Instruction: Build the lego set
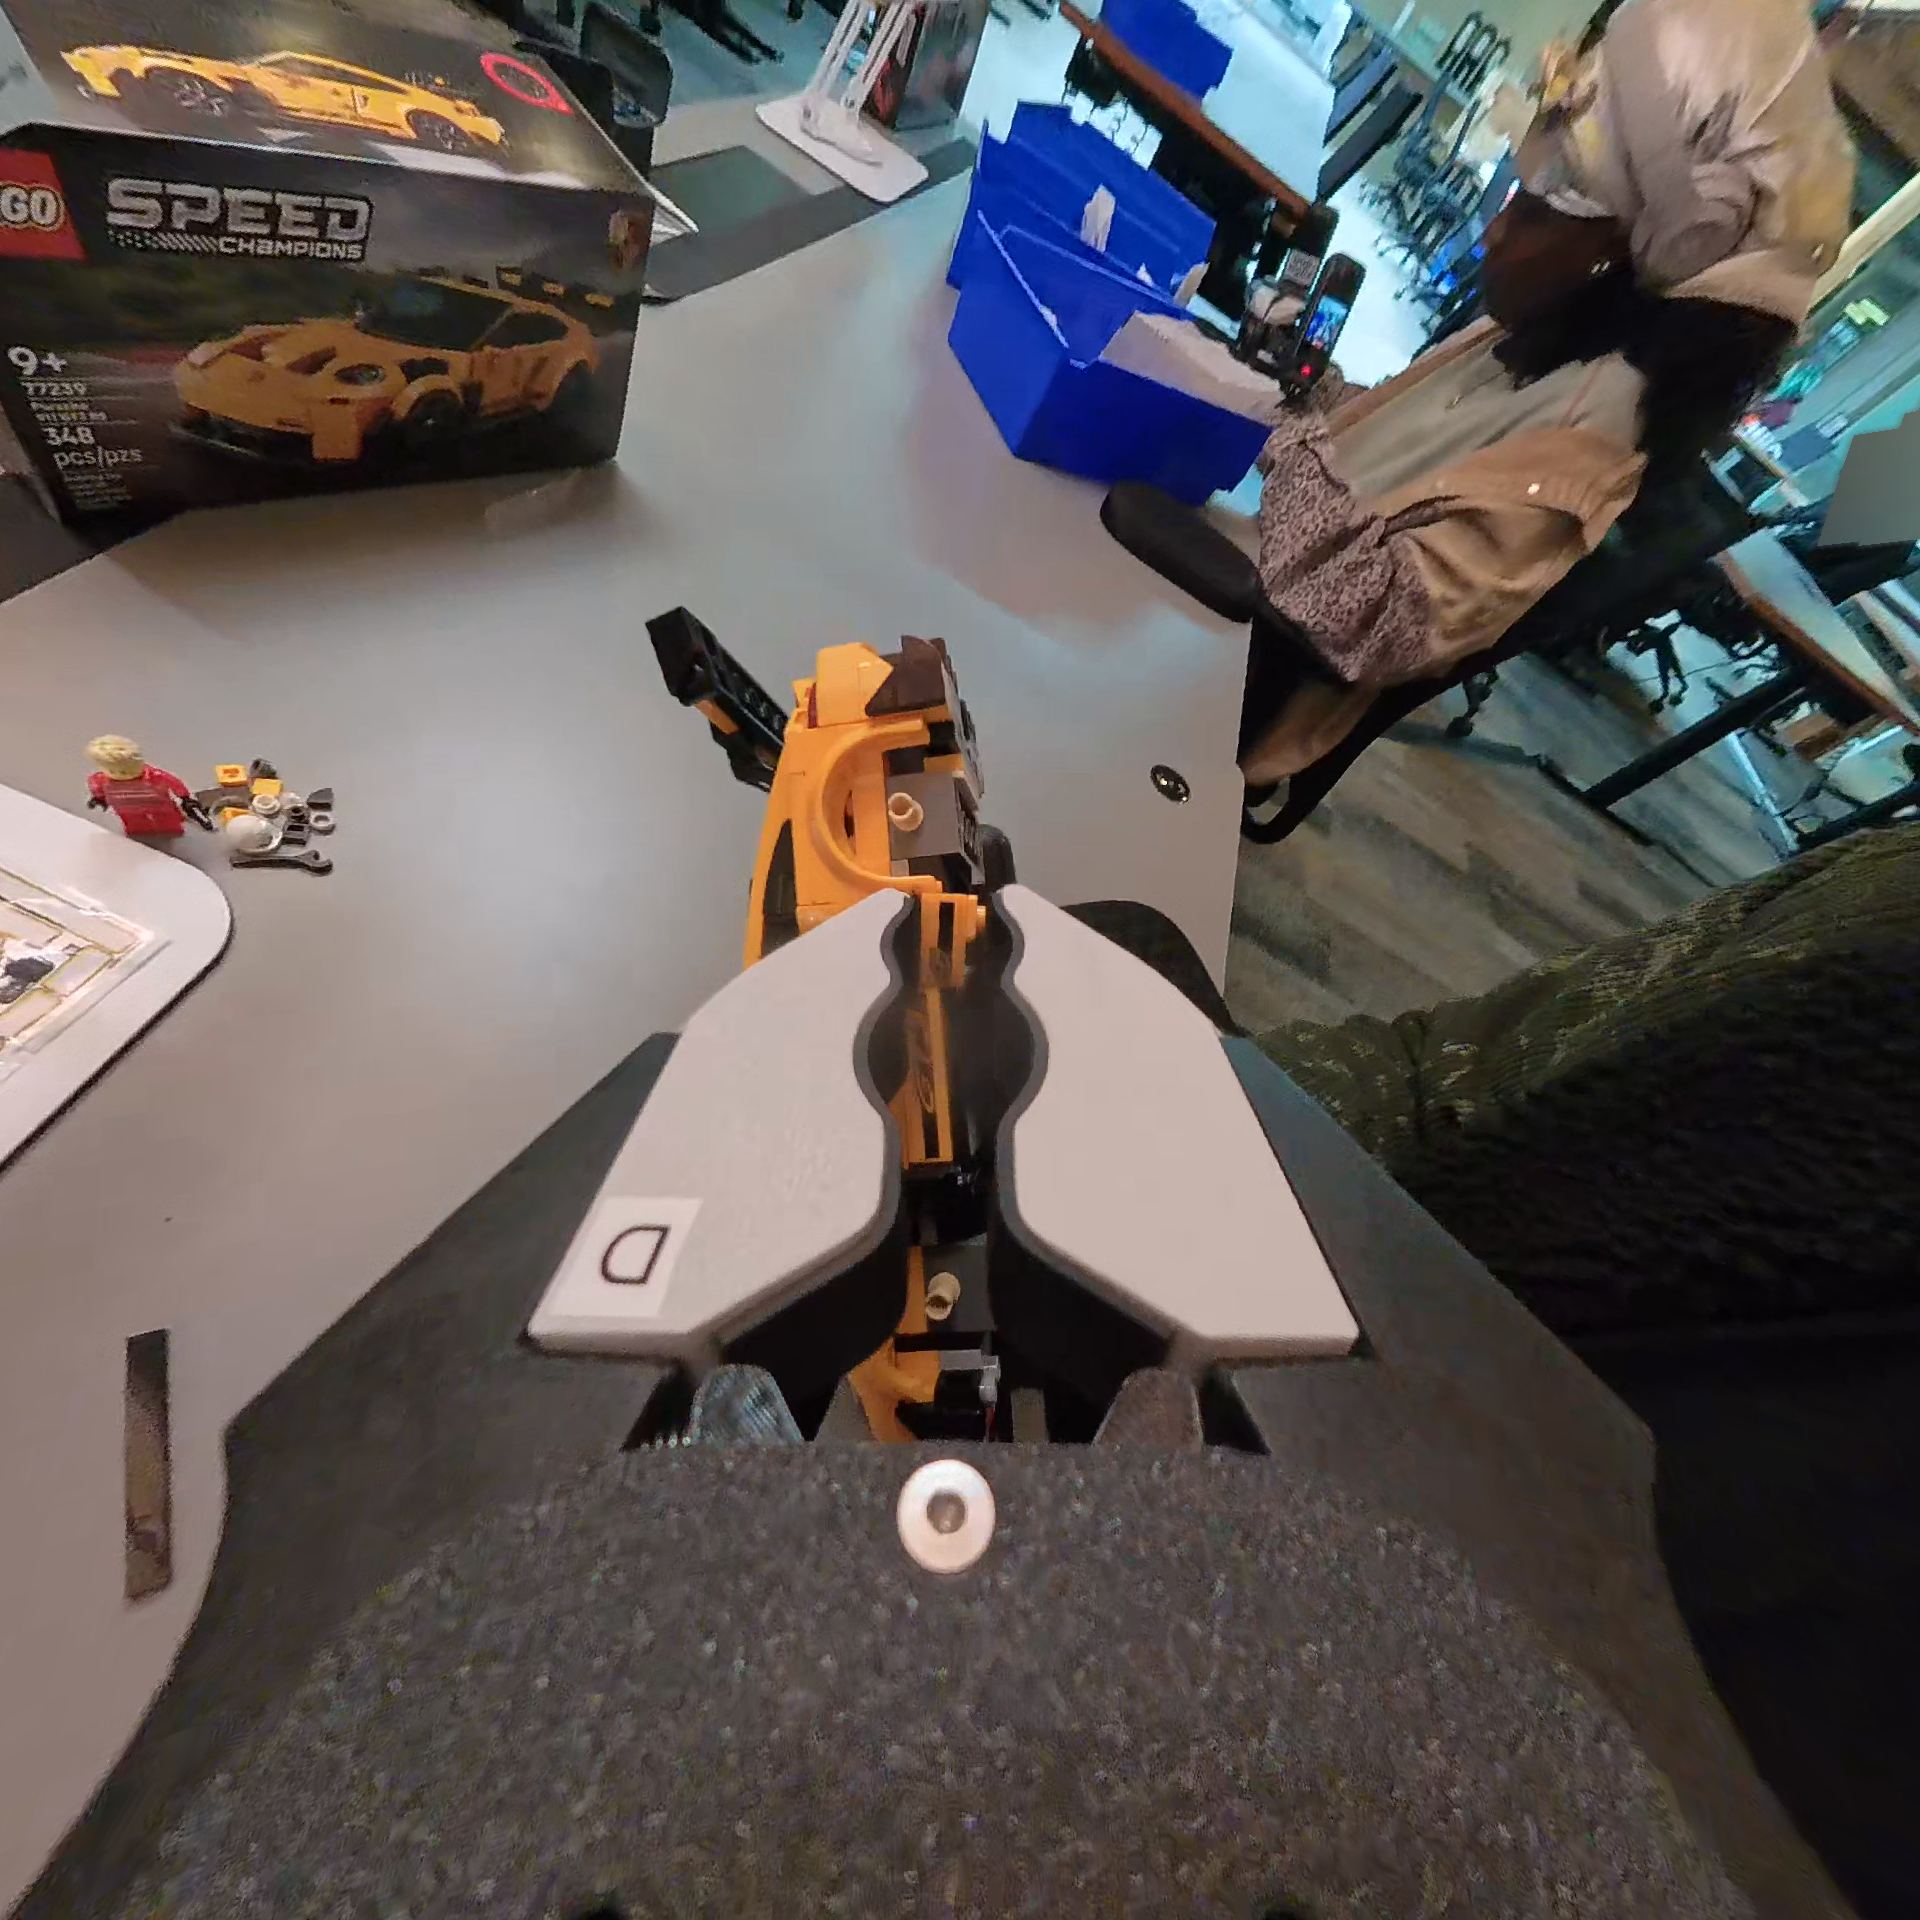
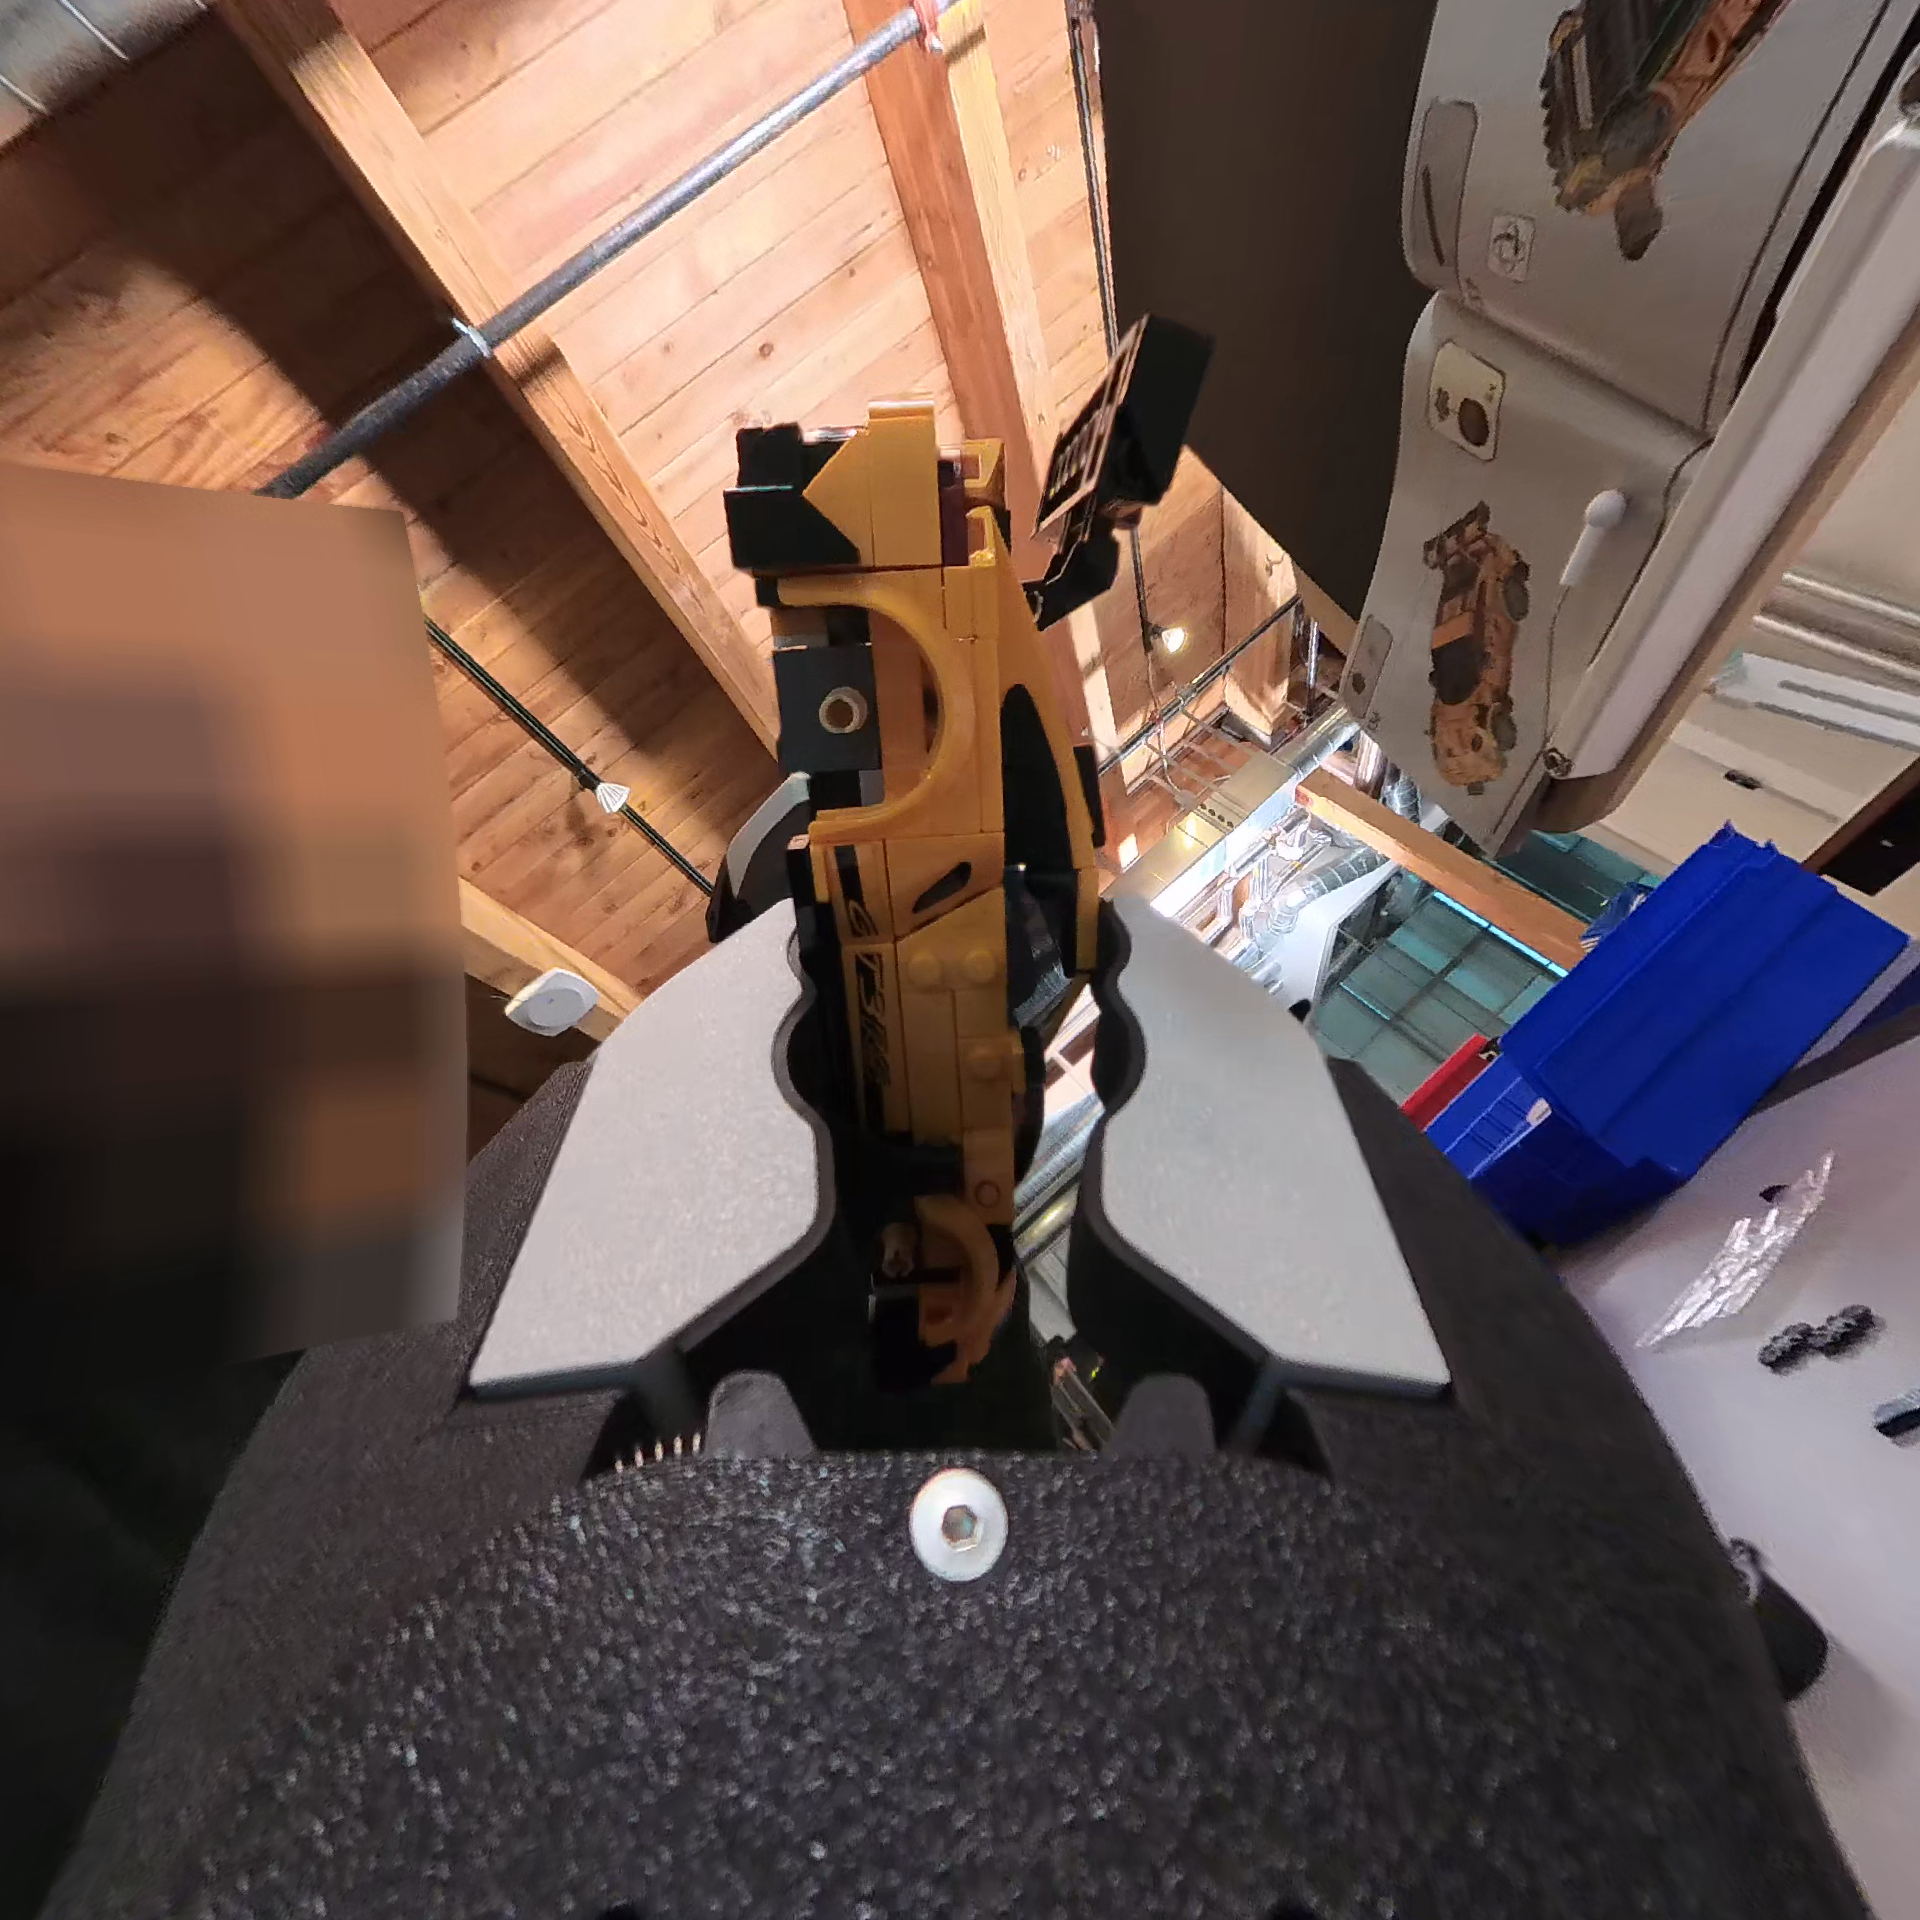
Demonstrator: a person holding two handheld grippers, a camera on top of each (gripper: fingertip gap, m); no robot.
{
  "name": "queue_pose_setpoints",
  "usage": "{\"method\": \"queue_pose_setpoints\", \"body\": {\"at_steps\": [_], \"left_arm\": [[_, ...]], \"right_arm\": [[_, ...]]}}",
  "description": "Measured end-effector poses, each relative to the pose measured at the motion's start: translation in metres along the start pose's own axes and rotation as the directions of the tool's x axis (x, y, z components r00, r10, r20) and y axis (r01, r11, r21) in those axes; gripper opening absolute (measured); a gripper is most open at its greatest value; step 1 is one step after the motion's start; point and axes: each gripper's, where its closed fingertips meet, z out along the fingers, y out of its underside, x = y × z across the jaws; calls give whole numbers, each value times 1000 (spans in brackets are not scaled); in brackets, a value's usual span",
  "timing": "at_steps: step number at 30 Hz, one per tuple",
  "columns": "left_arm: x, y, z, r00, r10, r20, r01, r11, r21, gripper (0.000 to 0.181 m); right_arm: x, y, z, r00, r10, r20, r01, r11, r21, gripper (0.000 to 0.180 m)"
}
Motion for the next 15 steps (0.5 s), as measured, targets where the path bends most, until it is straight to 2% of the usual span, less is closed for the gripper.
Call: {"method": "queue_pose_setpoints", "body": {"at_steps": [9, 15], "left_arm": [[-1, -8, 12, 993, 77, 86, -72, 996, -55, 12], [-3, -9, 22, 994, 55, 98, -47, 995, -85, 11]], "right_arm": [[2, -13, -4, 999, 45, -16, -44, 995, 84, 49], [-8, -20, -3, 997, 82, 5, -83, 991, 108, 49]]}}
